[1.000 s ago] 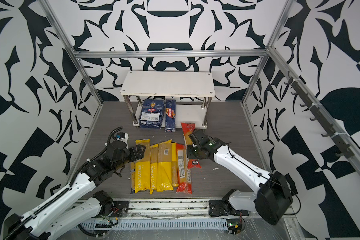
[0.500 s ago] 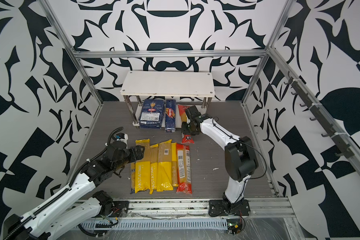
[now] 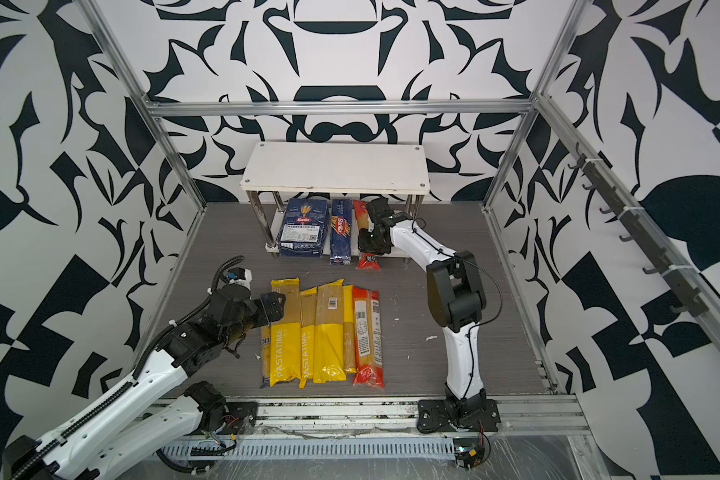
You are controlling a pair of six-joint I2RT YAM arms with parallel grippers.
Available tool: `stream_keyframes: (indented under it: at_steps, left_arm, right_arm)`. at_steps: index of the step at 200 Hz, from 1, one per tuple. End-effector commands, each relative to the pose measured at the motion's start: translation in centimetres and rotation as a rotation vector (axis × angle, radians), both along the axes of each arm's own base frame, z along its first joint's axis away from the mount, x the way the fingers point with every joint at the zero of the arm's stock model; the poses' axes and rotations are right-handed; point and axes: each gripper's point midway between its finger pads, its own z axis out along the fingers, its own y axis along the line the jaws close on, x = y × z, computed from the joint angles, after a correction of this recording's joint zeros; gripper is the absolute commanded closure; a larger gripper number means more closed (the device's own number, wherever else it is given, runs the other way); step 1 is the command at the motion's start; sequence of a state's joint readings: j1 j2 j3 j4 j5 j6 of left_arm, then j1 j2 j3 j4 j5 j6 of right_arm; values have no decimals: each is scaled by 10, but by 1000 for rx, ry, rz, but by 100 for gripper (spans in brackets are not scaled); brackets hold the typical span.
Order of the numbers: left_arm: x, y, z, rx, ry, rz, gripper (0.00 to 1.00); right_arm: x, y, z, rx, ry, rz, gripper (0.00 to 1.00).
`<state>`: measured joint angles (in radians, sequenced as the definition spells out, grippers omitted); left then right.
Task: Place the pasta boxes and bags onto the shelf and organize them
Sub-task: 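Lift the red spaghetti bag and carry it to the lower shelf, then set the red bag upright beside the blue pack and return right gripper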
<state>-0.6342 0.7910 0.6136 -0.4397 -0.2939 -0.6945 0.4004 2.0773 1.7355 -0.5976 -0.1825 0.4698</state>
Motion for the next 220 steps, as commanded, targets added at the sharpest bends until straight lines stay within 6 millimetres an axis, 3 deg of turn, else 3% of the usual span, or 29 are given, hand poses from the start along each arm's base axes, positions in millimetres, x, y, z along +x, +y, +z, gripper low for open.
stream_keyframes:
  at_steps: [1,27,39,44,83,139,174,220]
  left_arm:
    - [1,4,11,8,-23,11,1]
    - [1,4,9,10,-20,10,1]
    - [0,4,8,10,-19,10,1]
    - [0,5,9,11,-20,11,1]
    - [-1,6,7,9,-20,13,1]
    - [0,5,6,-2,-21,15,1]
    - [-1,1,5,-24,-14,8,1]
    - [0,-9,1,-38,4,-32,1]
  right_arm:
    - [33,8,71,85,-200,0,58]
    - [37,7,69,110,-181,-1,43]
    - [35,8,67,121,-171,-2,21]
    - [33,8,66,123,-167,-3,16]
    - [20,4,70,133,-164,-1,12]
    - [-14,-3,70,149,-134,6,12]
    - [-45,-6,70,137,-123,21,12]
    - [-100,-12,63,77,-111,45,12]
